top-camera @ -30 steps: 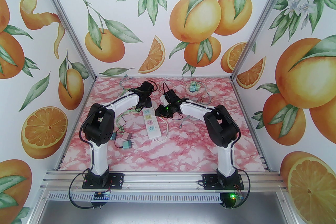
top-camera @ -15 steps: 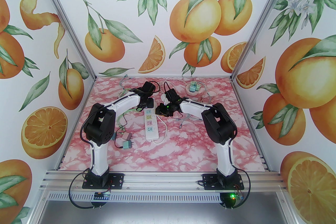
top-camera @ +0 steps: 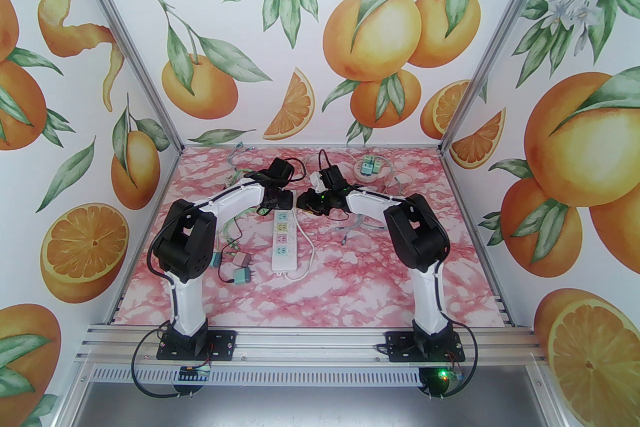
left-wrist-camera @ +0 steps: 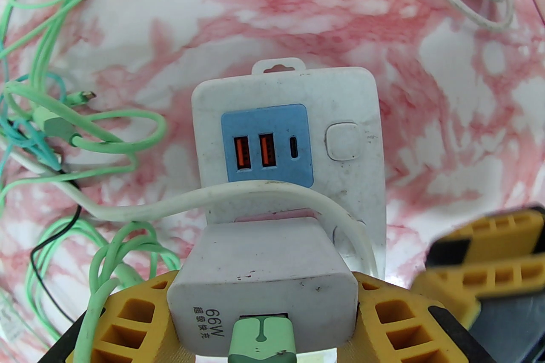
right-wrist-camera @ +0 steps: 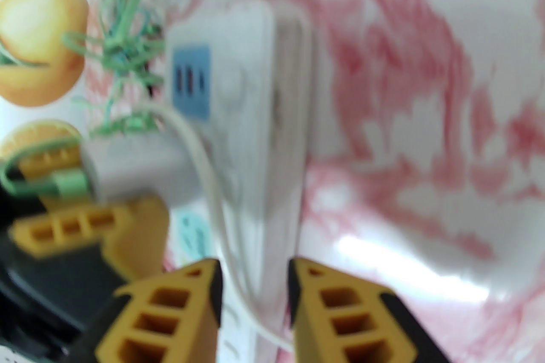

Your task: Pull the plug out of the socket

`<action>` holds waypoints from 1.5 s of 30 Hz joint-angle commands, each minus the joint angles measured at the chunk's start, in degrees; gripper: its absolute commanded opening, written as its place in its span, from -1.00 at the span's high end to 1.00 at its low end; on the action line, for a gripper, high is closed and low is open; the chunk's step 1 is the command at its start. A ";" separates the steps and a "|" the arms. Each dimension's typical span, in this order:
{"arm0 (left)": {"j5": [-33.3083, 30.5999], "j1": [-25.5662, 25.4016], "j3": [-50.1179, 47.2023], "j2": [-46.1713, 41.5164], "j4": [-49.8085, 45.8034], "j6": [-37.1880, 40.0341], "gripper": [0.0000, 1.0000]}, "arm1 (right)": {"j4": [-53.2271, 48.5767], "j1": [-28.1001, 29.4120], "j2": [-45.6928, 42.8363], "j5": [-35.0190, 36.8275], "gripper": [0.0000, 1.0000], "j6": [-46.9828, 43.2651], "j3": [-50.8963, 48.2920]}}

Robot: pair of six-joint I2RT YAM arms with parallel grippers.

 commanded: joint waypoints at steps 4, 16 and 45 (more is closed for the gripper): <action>5.43 -2.16 0.89 0.12 -1.32 1.87 0.33 | 10.70 -1.32 4.12 -1.68 0.34 8.46 2.06; 4.97 -2.25 3.03 1.51 -2.72 1.70 0.34 | 1.19 -1.40 7.89 -0.35 0.49 4.62 4.02; -2.38 -4.23 8.52 1.53 -9.15 1.34 0.45 | -14.26 0.39 10.40 6.46 0.53 -1.99 7.03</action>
